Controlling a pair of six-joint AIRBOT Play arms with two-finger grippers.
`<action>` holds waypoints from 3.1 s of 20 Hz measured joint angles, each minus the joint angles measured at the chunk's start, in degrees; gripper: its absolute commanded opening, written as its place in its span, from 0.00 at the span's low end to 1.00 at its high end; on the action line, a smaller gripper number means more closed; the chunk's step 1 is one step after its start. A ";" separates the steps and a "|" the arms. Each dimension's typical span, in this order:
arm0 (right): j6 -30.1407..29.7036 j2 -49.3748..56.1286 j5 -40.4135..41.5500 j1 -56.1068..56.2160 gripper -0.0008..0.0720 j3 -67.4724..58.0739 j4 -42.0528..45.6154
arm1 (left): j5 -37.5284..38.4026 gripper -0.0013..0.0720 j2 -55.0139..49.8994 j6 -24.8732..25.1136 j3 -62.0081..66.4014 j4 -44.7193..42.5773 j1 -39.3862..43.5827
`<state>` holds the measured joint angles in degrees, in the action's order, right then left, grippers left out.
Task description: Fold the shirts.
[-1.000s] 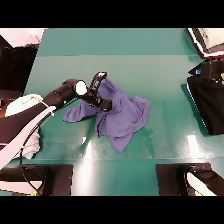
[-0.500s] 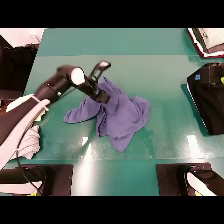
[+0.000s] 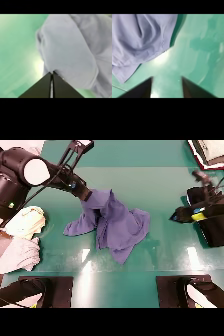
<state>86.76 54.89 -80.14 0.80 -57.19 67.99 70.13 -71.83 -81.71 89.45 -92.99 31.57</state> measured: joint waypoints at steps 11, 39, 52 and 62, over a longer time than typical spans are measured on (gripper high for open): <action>-7.15 14.88 15.56 6.95 0.60 19.58 -24.70 | 1.42 0.05 0.79 -0.96 0.24 -5.68 0.00; 0.15 15.54 28.33 11.69 0.07 21.62 -25.29 | 5.07 0.05 1.31 -2.60 0.28 3.54 -11.17; -0.61 -2.97 19.71 -2.21 0.03 3.52 -18.10 | 6.16 0.05 3.72 -0.94 11.26 1.01 -13.49; -1.38 -10.21 10.99 -12.66 0.03 -33.64 -16.96 | 4.83 0.05 18.18 -0.90 28.52 2.95 -14.53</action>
<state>85.38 44.69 -69.14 -11.86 -90.83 51.03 74.96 -53.65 -82.61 117.97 -90.04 17.04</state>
